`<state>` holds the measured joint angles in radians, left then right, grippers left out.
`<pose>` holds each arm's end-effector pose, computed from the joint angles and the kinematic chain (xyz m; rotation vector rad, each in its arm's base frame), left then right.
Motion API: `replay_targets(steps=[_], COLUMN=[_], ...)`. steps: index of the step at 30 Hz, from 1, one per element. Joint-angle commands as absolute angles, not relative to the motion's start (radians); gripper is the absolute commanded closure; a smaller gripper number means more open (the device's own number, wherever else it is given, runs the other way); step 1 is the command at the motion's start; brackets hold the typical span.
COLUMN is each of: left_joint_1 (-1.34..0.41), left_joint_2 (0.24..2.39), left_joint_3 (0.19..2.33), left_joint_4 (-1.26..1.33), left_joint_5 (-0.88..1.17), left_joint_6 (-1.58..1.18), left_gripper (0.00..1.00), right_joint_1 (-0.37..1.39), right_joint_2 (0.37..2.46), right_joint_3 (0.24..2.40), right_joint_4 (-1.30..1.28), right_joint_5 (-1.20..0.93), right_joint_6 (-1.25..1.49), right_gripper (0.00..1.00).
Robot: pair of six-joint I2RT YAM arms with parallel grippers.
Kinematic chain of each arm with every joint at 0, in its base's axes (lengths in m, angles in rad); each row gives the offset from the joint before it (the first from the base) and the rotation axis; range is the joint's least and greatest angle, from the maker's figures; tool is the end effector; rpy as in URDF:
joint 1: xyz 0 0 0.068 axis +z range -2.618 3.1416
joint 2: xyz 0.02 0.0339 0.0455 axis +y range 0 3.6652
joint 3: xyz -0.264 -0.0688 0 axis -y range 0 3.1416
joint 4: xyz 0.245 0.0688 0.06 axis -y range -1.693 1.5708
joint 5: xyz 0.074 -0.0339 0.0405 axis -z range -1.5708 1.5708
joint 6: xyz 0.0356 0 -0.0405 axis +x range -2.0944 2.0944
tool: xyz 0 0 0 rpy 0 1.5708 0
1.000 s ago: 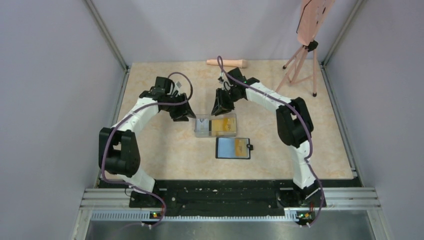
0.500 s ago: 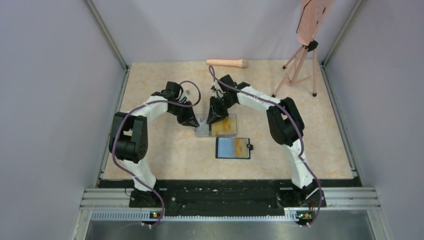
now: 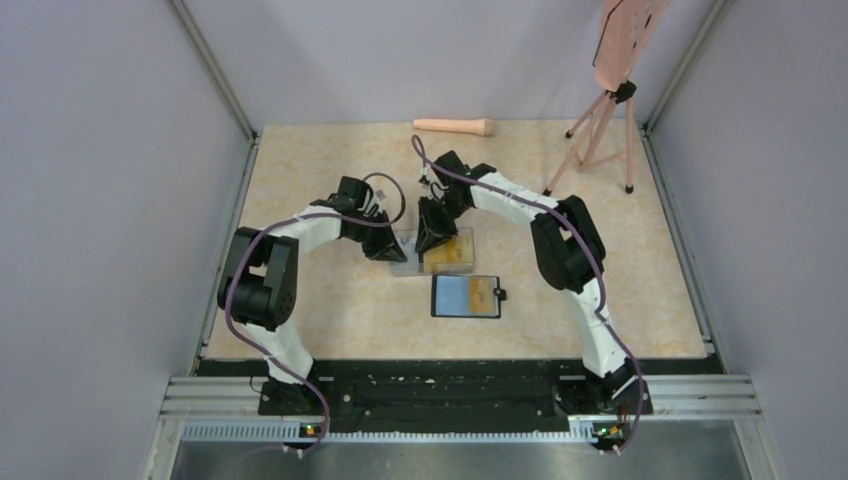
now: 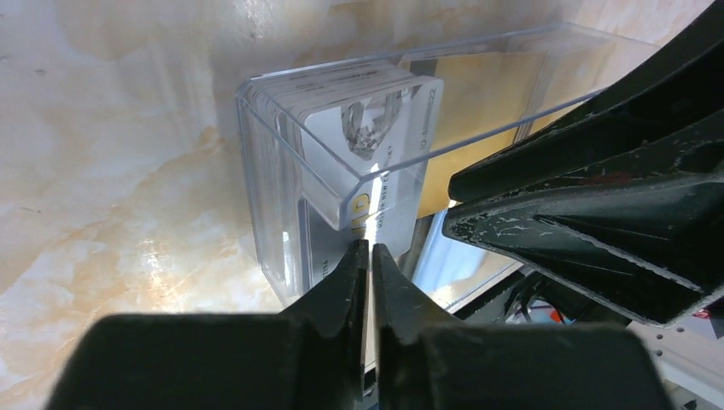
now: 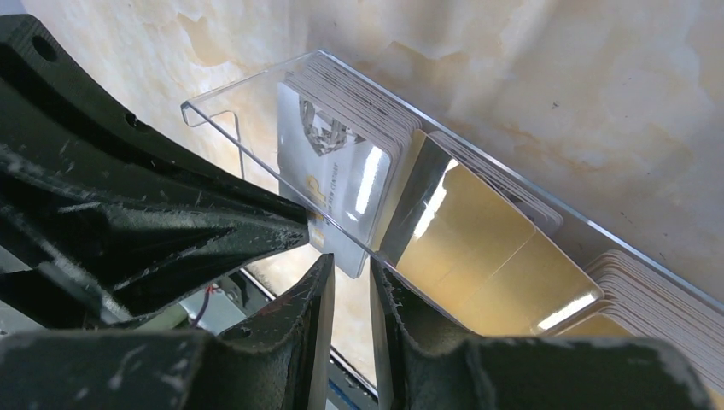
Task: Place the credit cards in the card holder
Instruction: Pick up the credit card from the storage box.
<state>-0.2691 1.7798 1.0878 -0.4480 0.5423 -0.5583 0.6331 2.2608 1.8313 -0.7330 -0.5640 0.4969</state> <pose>0.3280 -0.1095 0.1667 -0.2357 2.8048 -0.9623 0.3734 0.2976 0.1741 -0.3735 2.9017 1.0383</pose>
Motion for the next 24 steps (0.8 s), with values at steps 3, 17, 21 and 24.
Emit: replay_targets(steps=[3,17,21,24], left_joint_1=[-0.275,-0.273,-0.278,-0.281], left_joint_2=[1.676,1.732,1.76,1.768], left_joint_3=[1.08,1.158,1.128,1.11], left_joint_4=[-0.364,-0.58,-0.53,-0.504], left_joint_5=[0.545,0.371,0.426,0.446], left_joint_6=[-0.595,-0.483,-0.512,-0.531], left_gripper=[0.74,0.65,0.75,0.86], right_joint_1=[0.641,0.641,0.646,0.648], right_joint_2=[2.333,2.334,2.344,2.356], right_joint_3=[1.926,1.931,1.921,1.926], right_joint_4=[-0.776,-0.807,-0.805,-0.806], right_joint_5=[-0.437,-0.44,-0.449,-0.453], right_joint_6=[0.437,0.404,0.389,0.38], right_gripper=[0.77,0.74,0.74,0.75])
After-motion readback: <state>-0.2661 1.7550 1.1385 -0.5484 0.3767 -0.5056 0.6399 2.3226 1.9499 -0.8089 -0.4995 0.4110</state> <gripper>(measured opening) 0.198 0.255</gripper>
